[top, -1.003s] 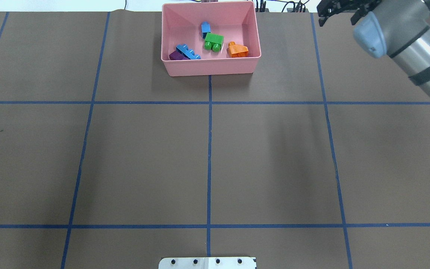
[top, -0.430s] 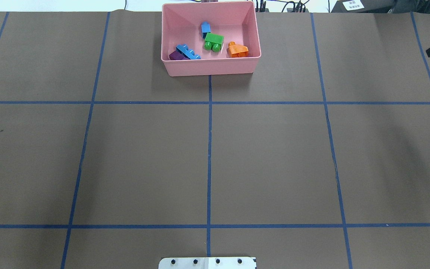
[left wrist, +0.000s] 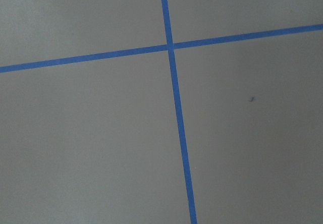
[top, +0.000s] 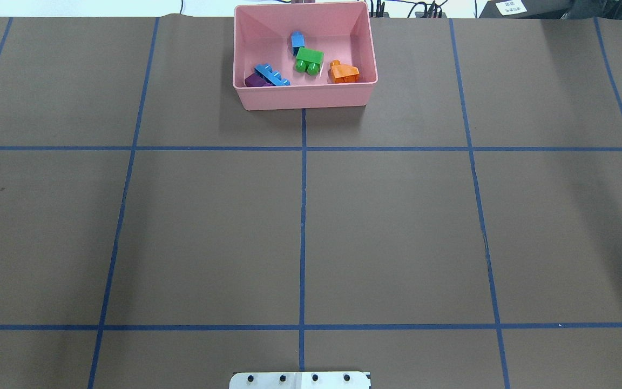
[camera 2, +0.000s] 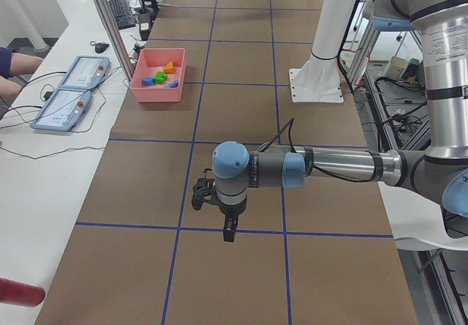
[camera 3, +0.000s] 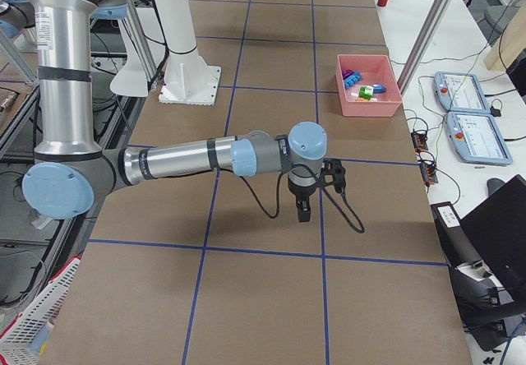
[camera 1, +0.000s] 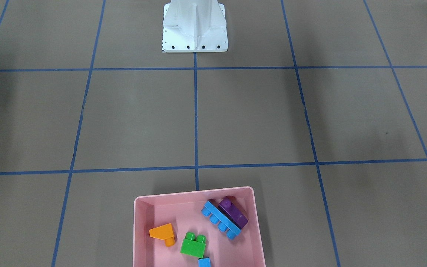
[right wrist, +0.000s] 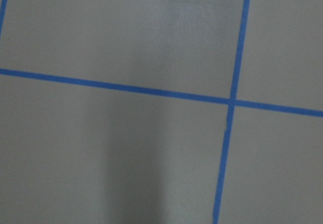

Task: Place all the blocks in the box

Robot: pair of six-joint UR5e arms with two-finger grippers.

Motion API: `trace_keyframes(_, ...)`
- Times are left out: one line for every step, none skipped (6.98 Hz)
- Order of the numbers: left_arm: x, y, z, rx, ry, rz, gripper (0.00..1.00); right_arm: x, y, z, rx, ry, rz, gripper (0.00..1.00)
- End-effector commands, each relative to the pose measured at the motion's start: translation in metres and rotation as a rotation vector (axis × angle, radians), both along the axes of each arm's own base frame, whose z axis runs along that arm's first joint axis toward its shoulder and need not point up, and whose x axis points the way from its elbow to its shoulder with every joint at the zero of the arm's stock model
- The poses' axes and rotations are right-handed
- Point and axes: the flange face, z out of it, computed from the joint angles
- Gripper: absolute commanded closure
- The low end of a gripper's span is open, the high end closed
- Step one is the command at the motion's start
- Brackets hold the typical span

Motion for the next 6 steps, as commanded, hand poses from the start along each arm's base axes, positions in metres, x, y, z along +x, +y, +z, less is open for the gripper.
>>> trace_keyframes(-0.001, -0.003, -0.009, 0.026, 0.027, -0.008, 0.00, 0.048, 0.066, 0.053, 0.009, 0.100, -0.020, 0.00)
trace_keyframes(0.000, -0.004, -0.015, 0.047, 0.028, -0.001, 0.00, 0.048, 0.065, 0.043, 0.007, 0.107, -0.001, 0.00)
trace_keyframes(0.000, -0.006, -0.022, 0.062, 0.029, -0.001, 0.00, 0.048, 0.062, 0.037, -0.010, 0.106, 0.038, 0.00)
trace_keyframes(0.001, -0.004, -0.025, 0.067, 0.053, -0.002, 0.00, 0.047, 0.061, 0.030, -0.002, 0.096, 0.041, 0.00)
trace_keyframes(0.002, -0.004, -0.024, 0.063, 0.061, -0.002, 0.00, 0.046, 0.061, 0.030, -0.006, 0.089, 0.043, 0.00)
trace_keyframes(0.002, -0.003, -0.023, 0.065, 0.063, 0.000, 0.00, 0.046, 0.061, 0.030, -0.026, 0.084, 0.066, 0.00)
